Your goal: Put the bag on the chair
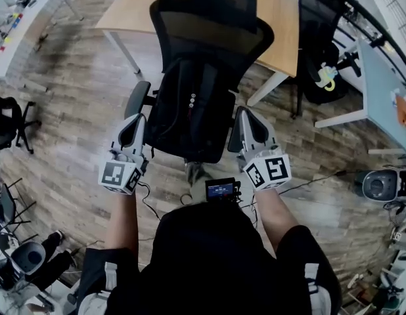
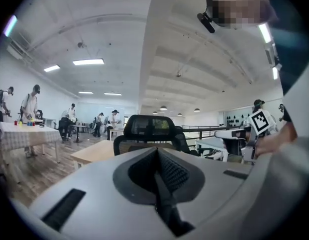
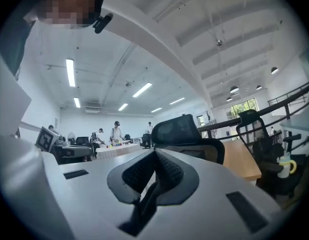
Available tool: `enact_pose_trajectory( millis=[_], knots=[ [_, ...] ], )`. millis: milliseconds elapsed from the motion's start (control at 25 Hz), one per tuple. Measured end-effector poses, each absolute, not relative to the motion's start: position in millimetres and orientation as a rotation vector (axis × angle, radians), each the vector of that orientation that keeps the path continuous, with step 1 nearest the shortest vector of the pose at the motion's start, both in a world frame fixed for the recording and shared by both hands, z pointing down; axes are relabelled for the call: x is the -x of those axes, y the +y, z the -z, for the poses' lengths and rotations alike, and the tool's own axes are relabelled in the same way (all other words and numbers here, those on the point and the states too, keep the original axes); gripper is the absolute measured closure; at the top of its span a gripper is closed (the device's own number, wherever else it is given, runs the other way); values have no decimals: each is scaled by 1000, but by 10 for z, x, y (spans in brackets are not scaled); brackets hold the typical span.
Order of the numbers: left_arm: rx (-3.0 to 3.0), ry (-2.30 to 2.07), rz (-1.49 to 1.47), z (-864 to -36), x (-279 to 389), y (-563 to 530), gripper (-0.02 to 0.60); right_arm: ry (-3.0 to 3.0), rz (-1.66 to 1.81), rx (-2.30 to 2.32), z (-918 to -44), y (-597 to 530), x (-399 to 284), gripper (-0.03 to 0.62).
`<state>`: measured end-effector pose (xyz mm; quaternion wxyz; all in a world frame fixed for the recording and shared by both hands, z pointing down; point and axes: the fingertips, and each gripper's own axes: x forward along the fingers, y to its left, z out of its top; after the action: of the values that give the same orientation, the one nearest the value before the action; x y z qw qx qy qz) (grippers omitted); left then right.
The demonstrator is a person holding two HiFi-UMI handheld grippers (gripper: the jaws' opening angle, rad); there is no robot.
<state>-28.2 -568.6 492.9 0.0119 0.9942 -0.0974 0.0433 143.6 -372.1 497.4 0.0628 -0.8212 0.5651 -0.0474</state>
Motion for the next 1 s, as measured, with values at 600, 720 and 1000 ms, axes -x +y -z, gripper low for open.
enact_pose_trajectory(
  millis=[600,720,1000],
  knots=[
    [-3032,-530,-45,-4839,1425,-4673,578,1792,158,2461,-5043,-2970,-524,582],
    [-3008,-594,-44,-4867,1547,-4652,578,1799,172,2471,-5098,-2894,-494,582],
    [-3003,-686,-65,-4940,1673,-4662,578,1825,188,2452,-5155,-2874,-435,583]
  ],
)
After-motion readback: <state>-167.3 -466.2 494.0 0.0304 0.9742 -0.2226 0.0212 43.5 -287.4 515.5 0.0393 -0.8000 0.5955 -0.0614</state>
